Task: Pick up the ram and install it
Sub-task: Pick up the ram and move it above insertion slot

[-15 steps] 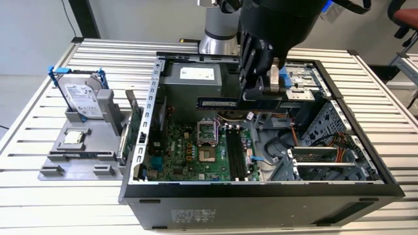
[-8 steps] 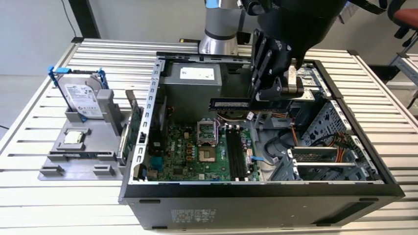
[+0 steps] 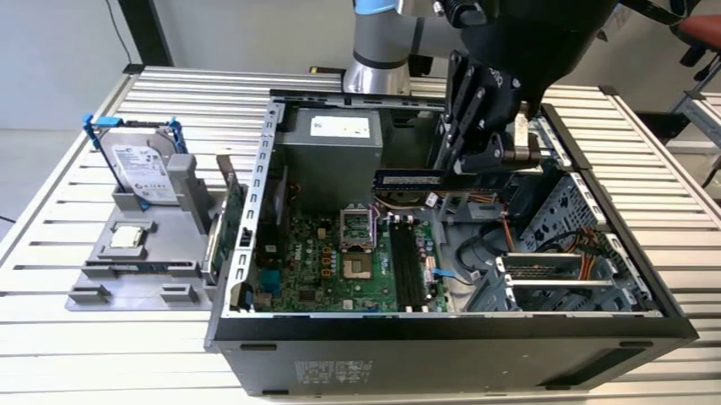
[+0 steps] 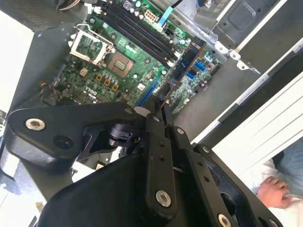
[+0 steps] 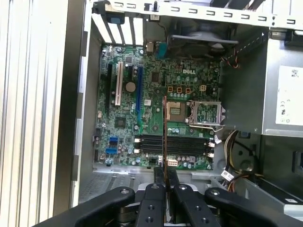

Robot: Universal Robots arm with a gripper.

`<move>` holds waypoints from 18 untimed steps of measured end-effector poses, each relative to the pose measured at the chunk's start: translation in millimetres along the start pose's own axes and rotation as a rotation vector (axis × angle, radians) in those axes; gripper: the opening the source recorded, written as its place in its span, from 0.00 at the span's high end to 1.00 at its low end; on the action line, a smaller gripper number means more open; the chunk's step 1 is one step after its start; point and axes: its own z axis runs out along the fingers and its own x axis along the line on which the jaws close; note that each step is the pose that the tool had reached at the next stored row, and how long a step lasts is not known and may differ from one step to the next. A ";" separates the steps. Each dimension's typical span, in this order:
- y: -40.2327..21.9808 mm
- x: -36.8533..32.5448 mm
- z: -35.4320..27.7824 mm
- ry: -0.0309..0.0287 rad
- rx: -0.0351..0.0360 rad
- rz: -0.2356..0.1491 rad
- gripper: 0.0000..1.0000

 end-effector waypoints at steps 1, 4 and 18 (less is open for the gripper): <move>-1.2 0.1 -0.1 0.0000 0.0000 0.000 1.00; -5.0 0.3 -0.3 0.0000 0.0000 -0.001 1.00; -22.3 1.1 -1.4 0.0003 -0.0002 -0.005 1.00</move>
